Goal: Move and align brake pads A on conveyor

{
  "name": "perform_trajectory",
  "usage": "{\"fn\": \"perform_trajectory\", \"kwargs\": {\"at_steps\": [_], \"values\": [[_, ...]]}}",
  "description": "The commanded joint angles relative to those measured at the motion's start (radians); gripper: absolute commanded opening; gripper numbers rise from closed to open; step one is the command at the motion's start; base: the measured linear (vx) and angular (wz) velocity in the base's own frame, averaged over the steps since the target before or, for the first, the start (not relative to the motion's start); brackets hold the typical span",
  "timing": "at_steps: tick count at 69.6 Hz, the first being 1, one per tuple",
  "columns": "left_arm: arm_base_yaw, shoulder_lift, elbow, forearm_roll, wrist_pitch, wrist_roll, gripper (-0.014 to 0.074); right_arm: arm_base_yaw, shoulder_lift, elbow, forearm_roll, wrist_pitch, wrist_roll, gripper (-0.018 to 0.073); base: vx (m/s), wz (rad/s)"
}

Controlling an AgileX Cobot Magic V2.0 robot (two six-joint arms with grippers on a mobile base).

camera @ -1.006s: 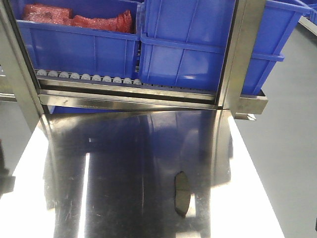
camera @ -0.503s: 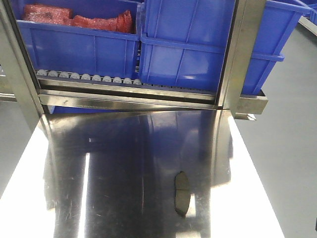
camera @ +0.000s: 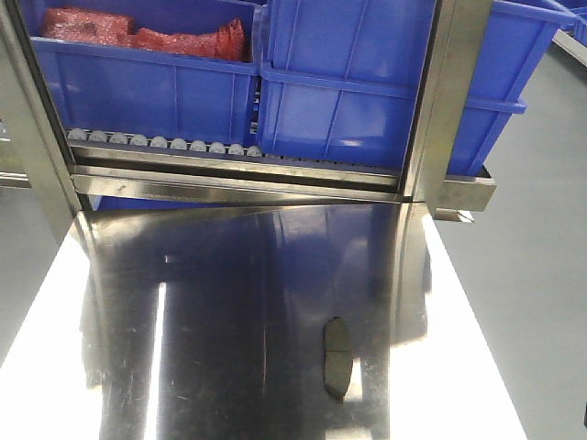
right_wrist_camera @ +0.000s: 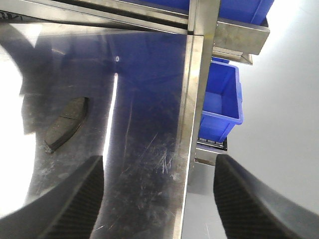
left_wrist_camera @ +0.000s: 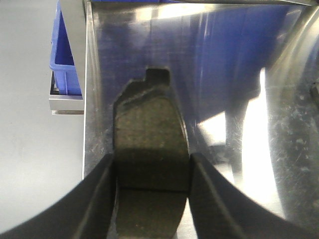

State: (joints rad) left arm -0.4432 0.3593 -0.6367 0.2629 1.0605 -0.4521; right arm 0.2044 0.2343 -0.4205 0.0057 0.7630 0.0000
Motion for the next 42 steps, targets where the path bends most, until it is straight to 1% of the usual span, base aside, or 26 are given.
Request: {"fn": "perform_trajectory", "kwargs": {"at_steps": [1, 21, 42], "values": [[-0.007, 0.011, -0.025, 0.024, -0.078, 0.000, -0.0006, -0.004, 0.010, -0.027, -0.006, -0.068, 0.000, 0.0449, 0.00, 0.00], [-0.007, 0.011, -0.025, 0.023, -0.050, 0.000, -0.0006, -0.004, 0.010, -0.027, -0.006, -0.068, 0.000, 0.0449, 0.00, 0.00], [-0.007, 0.011, -0.025, 0.023, -0.050, 0.000, -0.0006, -0.004, 0.010, -0.027, -0.006, -0.068, 0.000, 0.0449, 0.00, 0.00]]}}
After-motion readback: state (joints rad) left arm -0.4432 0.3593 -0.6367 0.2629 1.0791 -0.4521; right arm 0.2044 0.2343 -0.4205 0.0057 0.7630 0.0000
